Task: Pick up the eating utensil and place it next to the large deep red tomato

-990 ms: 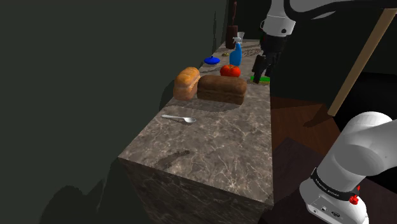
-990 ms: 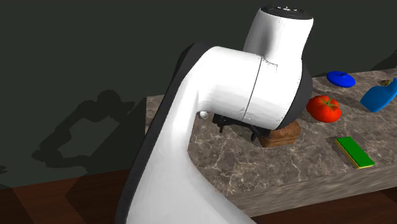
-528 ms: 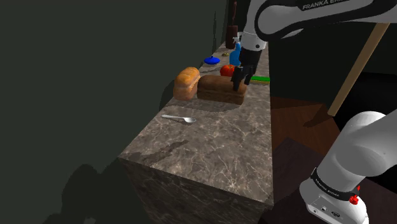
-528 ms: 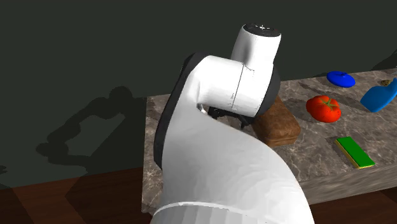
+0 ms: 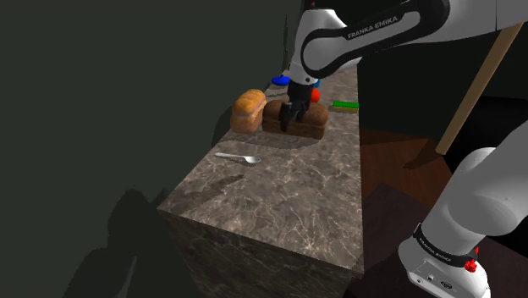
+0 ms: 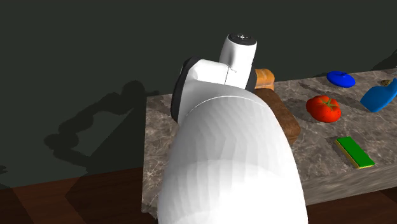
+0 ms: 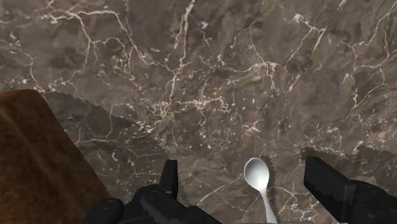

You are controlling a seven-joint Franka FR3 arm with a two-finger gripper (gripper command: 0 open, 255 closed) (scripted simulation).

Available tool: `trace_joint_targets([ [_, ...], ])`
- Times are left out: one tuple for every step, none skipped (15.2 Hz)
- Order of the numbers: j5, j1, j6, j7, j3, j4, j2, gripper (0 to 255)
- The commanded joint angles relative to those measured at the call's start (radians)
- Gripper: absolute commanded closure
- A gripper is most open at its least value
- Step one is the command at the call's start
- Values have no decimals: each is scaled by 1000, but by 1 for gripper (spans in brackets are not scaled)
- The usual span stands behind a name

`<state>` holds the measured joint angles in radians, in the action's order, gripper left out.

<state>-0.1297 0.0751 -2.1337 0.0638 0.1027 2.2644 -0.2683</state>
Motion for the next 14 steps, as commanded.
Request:
trace_joint_targets([
  [-4, 10, -50, -1, 13, -27, 68, 0],
  [-5, 14, -71, -1, 18, -46, 102, 0],
  [-5, 18, -90, -1, 23, -66, 137, 0],
  [-4, 22, -108, -1, 28, -88, 173, 0],
  [-3, 27, -125, -2, 34, -111, 208, 0],
  [-1, 31, -141, -3, 39, -134, 243, 0],
  [1, 35, -156, -4, 43, -160, 278, 0],
  [4, 40, -170, -5, 48, -186, 314, 0],
  [8, 44, -182, -6, 52, -213, 350, 0],
  [12, 49, -194, -8, 56, -242, 385, 0],
  [16, 55, -204, -10, 59, -272, 421, 0],
  [21, 60, -213, -11, 62, -303, 457, 0],
  [27, 66, -220, -13, 65, -336, 493, 0],
  [32, 73, -227, -15, 68, -370, 529, 0],
])
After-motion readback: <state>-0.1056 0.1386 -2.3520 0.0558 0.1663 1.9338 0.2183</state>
